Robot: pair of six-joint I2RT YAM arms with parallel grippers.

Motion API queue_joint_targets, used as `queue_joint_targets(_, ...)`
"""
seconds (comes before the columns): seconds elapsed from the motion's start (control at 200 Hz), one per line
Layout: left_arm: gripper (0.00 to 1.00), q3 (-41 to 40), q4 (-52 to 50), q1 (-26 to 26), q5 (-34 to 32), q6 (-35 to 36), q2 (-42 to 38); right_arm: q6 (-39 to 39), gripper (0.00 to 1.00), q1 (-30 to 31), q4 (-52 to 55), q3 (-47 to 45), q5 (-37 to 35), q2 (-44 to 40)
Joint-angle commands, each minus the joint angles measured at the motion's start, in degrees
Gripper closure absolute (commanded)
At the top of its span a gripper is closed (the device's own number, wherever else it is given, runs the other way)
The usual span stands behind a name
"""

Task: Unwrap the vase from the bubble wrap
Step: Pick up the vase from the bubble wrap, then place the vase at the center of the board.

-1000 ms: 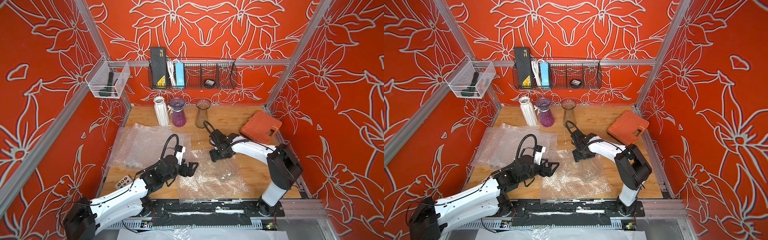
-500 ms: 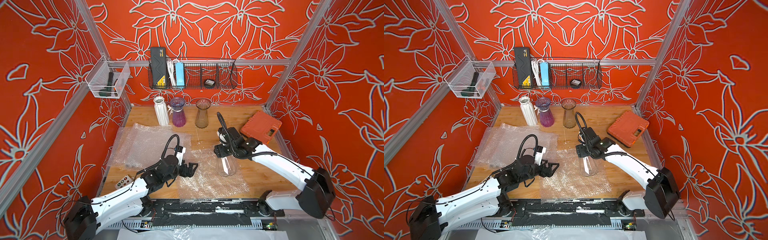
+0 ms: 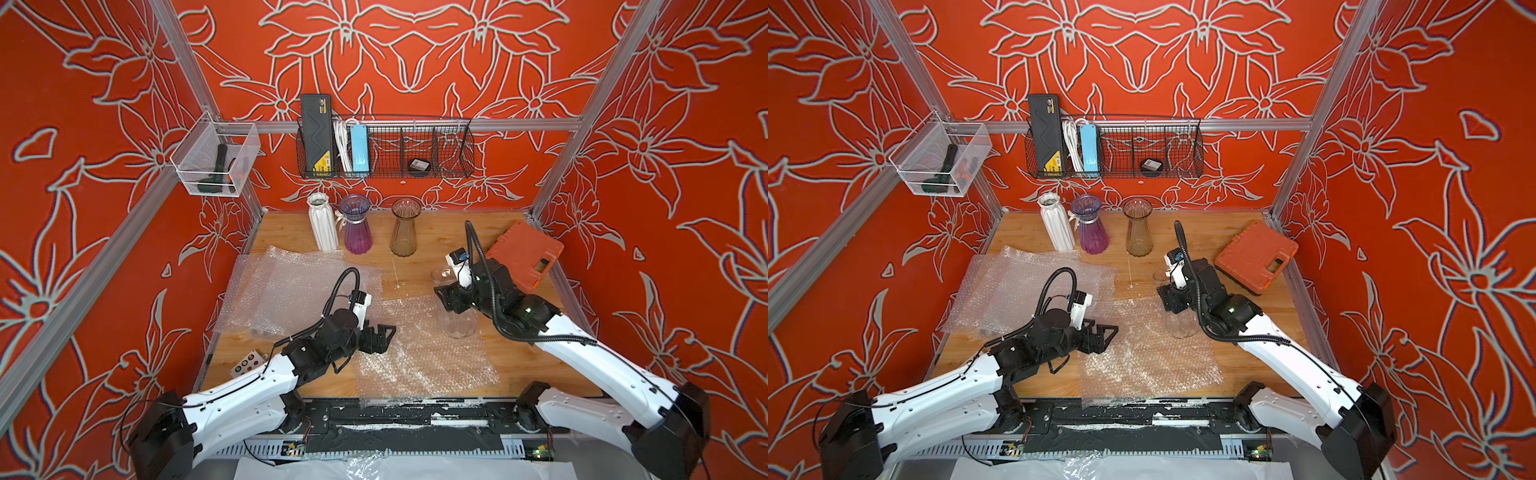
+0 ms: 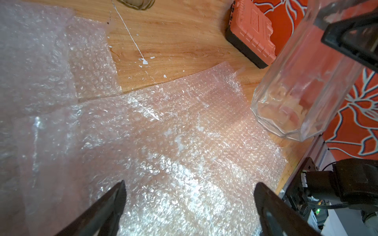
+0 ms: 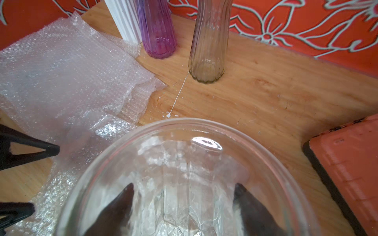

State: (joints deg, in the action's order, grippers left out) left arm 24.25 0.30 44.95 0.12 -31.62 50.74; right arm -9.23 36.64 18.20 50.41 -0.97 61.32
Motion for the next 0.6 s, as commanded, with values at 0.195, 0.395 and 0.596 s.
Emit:
queue_joint_targets(0.195,0.05,2.5,-2.8,-0.9,-1.2,0.0,0.4,3.9,1.00,-12.4,-28.5,2.6,9.1,9.0)
queue_joint_targets(0.395,0.05,2.8,-2.9,-1.8,-0.5,0.0,2.7,5.8,1.00,-16.1,-44.5,5.2,12.4,19.4)
queue_joint_targets(0.596,0.05,3.1,-1.7,-2.8,0.1,-0.2,4.6,8.0,1.00,-17.0,-56.5,9.2,12.9,29.5)
